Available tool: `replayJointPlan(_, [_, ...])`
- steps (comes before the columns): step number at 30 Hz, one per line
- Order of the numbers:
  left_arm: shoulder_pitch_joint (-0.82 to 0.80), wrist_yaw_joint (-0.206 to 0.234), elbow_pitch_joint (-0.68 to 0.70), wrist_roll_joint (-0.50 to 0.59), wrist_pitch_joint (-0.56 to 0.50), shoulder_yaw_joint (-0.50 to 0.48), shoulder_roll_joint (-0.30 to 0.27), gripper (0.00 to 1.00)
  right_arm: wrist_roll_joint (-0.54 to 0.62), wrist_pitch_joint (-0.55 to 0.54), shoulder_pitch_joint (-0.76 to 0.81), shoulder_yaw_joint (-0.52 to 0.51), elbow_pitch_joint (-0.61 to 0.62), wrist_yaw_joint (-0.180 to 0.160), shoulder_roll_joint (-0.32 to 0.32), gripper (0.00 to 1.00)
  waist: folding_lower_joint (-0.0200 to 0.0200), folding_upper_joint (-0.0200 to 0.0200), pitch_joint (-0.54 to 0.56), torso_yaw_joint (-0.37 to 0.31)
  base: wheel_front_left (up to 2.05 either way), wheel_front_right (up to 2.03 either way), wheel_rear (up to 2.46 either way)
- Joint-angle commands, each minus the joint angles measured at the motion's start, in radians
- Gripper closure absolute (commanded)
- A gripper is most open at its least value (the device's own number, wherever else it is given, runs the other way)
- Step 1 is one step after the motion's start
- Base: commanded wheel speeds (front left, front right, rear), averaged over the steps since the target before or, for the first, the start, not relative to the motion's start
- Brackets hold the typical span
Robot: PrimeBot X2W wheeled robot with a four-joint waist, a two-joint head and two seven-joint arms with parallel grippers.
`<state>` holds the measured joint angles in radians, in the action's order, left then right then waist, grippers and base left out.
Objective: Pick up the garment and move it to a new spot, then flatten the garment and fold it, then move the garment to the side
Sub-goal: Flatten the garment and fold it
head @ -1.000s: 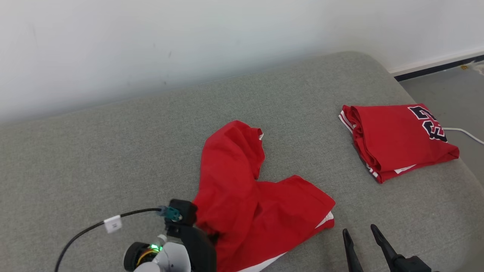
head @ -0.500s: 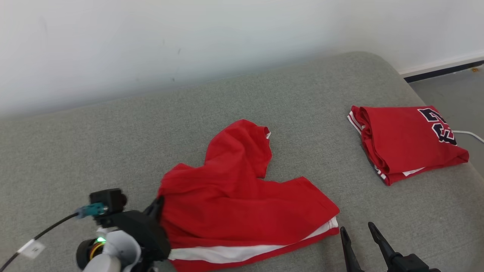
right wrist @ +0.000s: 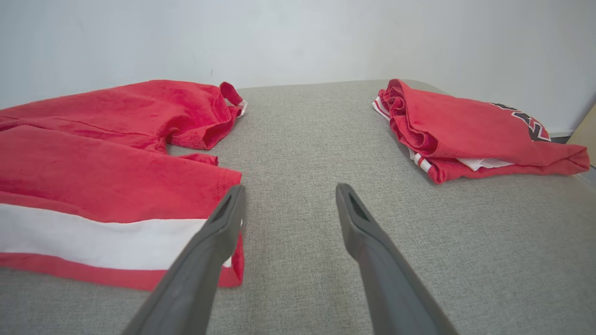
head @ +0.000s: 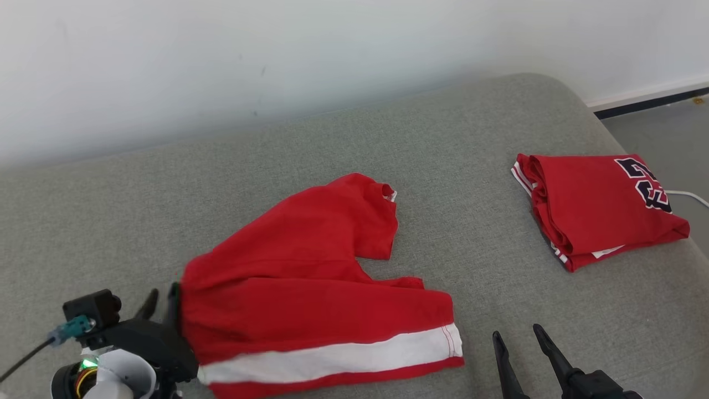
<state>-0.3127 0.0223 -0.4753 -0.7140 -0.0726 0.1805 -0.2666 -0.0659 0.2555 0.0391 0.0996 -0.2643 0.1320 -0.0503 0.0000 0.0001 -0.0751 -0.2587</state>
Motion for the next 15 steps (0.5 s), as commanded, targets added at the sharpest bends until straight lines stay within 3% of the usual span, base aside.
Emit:
replayJointPlan(1, [-0.005,0.003,0.001,0.026,0.025,0.004,-0.004,0.00,-0.004,0.003,-0.003,0.001,-0.001,-0.003,0.000,0.00,0.0000,-0.0001,0.005,0.003,0.00,0.00,0.00])
replayJointPlan(7, [0.085,0.000,0.036,0.062,0.141,0.030,0.022,0.00,0.007,-0.003,0.010,-0.008,-0.002,-0.003,0.000,0.00,0.0000,-0.0001,0.028,0.019,0.00,0.00,0.00])
replayJointPlan(12, [0.218,0.046,0.123,0.092,0.276,0.010,0.039,0.00,0.020,-0.009,0.025,-0.025,0.011,-0.003,0.000,0.00,0.0000,-0.0001,0.044,0.038,0.00,0.00,0.00])
replayJointPlan(15, [0.305,0.050,0.200,0.108,0.325,-0.020,0.049,0.00,0.023,-0.007,0.029,-0.035,0.023,-0.003,0.000,0.00,0.0000,-0.0001,0.049,0.054,0.00,0.00,0.00])
